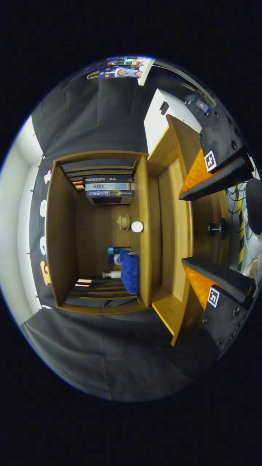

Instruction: Pull open the drawer, take out the items inside it, and place them on the countertop above the cabinet.

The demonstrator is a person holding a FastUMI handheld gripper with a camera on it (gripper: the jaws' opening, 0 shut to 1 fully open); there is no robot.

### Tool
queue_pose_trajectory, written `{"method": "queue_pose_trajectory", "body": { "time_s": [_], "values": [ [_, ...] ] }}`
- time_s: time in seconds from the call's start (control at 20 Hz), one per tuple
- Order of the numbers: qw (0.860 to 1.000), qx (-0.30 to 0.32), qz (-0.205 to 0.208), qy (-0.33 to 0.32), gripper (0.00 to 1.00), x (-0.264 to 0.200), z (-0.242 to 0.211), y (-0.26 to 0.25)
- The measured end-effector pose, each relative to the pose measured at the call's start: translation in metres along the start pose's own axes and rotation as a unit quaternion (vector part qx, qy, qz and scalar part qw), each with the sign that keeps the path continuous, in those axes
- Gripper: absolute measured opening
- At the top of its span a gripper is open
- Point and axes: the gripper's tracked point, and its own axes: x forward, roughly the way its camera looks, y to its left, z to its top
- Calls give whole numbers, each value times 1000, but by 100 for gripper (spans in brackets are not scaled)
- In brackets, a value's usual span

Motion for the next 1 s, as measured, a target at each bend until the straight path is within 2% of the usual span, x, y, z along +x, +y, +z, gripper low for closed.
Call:
{"method": "queue_pose_trajectory", "body": {
  "time_s": [0.35,1.0],
  "values": [
    [999,4,-9,43,99,9,-43,-3],
    [997,15,-13,69,99,30,-66,1]
  ]
}}
